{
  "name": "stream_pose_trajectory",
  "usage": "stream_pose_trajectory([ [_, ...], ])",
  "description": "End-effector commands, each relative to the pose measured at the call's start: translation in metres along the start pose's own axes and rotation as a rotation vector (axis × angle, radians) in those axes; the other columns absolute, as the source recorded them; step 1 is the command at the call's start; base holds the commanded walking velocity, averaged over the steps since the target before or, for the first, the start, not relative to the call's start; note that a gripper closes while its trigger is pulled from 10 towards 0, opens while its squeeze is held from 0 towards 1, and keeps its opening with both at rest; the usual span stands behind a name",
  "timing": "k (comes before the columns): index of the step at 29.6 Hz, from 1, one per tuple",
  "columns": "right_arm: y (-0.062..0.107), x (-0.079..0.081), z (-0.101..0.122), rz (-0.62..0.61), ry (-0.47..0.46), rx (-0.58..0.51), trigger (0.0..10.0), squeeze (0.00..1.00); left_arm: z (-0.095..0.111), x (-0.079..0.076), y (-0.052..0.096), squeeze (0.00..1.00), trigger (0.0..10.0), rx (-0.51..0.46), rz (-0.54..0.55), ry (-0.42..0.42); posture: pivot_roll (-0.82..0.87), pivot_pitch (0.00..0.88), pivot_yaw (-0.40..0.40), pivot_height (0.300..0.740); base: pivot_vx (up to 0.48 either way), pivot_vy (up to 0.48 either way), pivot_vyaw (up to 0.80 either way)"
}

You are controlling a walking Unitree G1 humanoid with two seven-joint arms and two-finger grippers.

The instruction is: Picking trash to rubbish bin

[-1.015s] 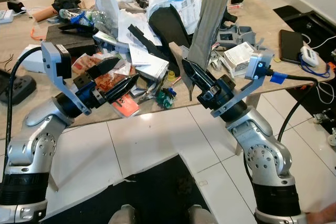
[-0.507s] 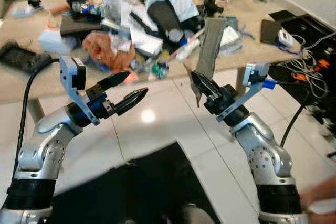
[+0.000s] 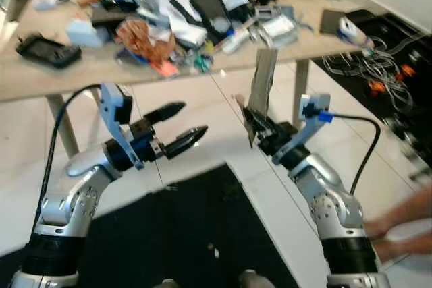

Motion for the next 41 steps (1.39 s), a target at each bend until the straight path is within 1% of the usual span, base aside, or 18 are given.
stream_pose_trajectory([
  [1, -0.001, 0.001, -0.009, 0.004, -0.006, 0.017, 10.0, 0.00, -0.004, 0.000, 0.003, 0.00, 10.0, 0.022, 0.005, 0.003, -0.01, 0.148, 0.035, 0.740, -0.337, 0.000, 0.00],
  [6, -0.001, 0.001, -0.009, 0.006, -0.013, 0.012, 10.0, 0.00, -0.004, -0.001, 0.002, 0.00, 10.0, 0.021, 0.001, 0.000, -0.01, 0.148, 0.037, 0.740, -0.333, 0.000, 0.00],
  [10, 0.000, 0.003, -0.007, 0.030, -0.051, -0.003, 10.0, 0.00, -0.003, 0.001, 0.000, 0.00, 10.0, 0.010, 0.016, -0.003, -0.01, 0.148, 0.037, 0.740, -0.074, 0.000, 0.00],
  [12, 0.001, -0.002, -0.003, 0.001, -0.057, -0.031, 10.0, 0.00, -0.003, 0.001, -0.001, 0.00, 10.0, 0.015, 0.009, -0.009, -0.01, 0.148, 0.037, 0.740, 0.000, 0.000, 0.59],
  [14, 0.001, -0.002, -0.001, 0.004, -0.054, -0.038, 10.0, 0.00, -0.004, -0.002, -0.002, 0.00, 10.0, 0.018, -0.004, -0.016, -0.01, 0.148, 0.037, 0.740, 0.000, 0.000, 0.76],
  [23, 0.001, 0.001, -0.003, 0.024, -0.058, -0.033, 10.0, 0.00, -0.005, -0.007, -0.005, 0.00, 10.0, 0.018, -0.017, -0.022, 0.00, 0.152, 0.040, 0.740, 0.000, 0.000, 0.76],
  [28, 0.001, -0.001, -0.005, 0.023, -0.059, -0.029, 10.0, 0.00, -0.011, -0.012, -0.010, 0.00, 10.0, 0.029, -0.028, -0.033, 0.00, 0.152, 0.040, 0.740, 0.000, 0.000, 0.76],
  [34, 0.002, -0.001, -0.010, 0.020, -0.063, -0.018, 10.0, 0.00, -0.014, -0.018, -0.016, 0.00, 10.0, 0.024, -0.035, -0.028, 0.00, 0.153, 0.041, 0.740, 0.000, 0.000, 0.76],
  [41, 0.002, -0.002, -0.011, 0.019, -0.062, -0.011, 10.0, 0.00, -0.018, -0.020, -0.021, 0.00, 10.0, 0.024, -0.036, -0.035, 0.00, 0.150, 0.041, 0.740, 0.000, 0.000, 0.76],
])
Point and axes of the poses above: a point about 5 cm out from each wrist's last joint towards the gripper, its own y axis pointing back from the gripper into the wrist, its own z axis along the axis of the wrist's last joint, x = y × z, the point moved 6 cm from there along -y, pointing out of the wrist towards the gripper, and after that the axes turned 15 degrees about -y, right-handed, at the moved point
